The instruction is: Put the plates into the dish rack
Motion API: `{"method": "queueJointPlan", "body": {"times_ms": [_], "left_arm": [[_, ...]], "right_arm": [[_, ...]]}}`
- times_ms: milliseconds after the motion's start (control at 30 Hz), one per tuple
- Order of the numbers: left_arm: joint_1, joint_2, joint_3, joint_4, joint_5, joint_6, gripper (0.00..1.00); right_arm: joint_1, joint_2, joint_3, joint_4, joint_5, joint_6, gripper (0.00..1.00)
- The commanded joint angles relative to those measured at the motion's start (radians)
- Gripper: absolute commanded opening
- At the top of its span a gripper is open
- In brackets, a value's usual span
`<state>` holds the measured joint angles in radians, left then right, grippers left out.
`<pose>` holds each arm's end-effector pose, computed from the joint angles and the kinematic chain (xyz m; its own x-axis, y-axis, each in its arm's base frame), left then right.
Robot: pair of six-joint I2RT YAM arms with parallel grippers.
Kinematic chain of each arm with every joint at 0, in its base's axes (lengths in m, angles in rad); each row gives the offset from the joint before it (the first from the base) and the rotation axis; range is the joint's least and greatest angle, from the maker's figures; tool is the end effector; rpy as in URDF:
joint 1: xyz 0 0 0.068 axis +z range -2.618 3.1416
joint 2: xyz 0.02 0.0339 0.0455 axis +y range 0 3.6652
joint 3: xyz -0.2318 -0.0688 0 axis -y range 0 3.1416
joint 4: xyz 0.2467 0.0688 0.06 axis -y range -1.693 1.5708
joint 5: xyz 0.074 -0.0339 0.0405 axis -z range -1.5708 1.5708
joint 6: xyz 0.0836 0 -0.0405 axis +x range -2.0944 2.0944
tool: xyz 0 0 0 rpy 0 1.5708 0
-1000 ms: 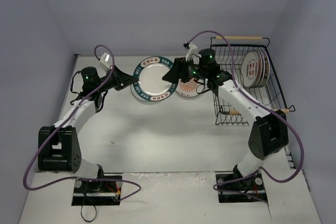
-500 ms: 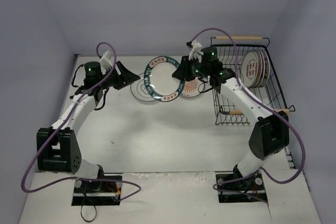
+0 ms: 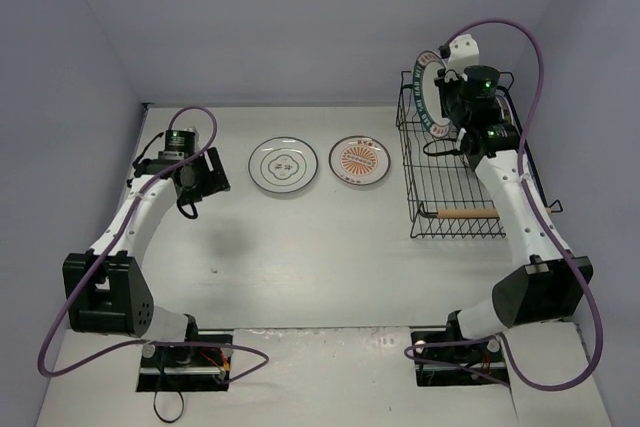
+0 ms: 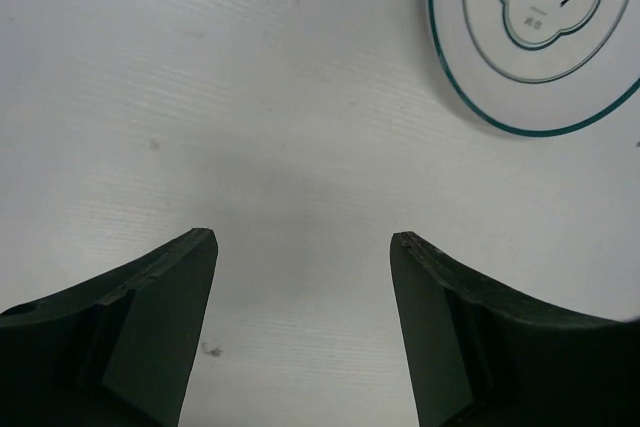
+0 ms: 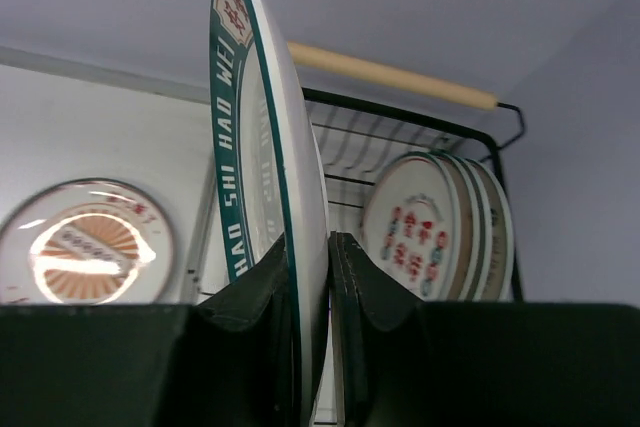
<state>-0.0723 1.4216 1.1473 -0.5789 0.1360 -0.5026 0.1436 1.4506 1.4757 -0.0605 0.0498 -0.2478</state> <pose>0.3407 -0.0360 0.2155 -0.7358 -0.4252 -0.5270 -0.2213 0.8865 -0.4063 0.3913 0.0524 0.4042 -0.0110 -0.2491 -0.9684 -0.0994 0.9639 -0.2468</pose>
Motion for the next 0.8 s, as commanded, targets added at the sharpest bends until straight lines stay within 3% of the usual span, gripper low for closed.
{"method": "queueJointPlan", "body": {"times_ms": [0,267,767], "left_arm": [[-0.001,-0.055,0.022,-0.053,-0.076,0.045,0.70],[-0.001,-0.052,0.028,-0.059,-0.065,0.049,0.70],[-0.001,0.006,0.046,-0.044,-0.024,0.032,0.71]], "right_arm": [[-0.022,0.039,0.025,0.123,0.153,-0.145,0.00],[-0.111,0.161,0.020,0.218,0.206,-0.215,0.00],[-0.188,0.306,-0.011,0.257,0.189,-0.186,0.00]]}}
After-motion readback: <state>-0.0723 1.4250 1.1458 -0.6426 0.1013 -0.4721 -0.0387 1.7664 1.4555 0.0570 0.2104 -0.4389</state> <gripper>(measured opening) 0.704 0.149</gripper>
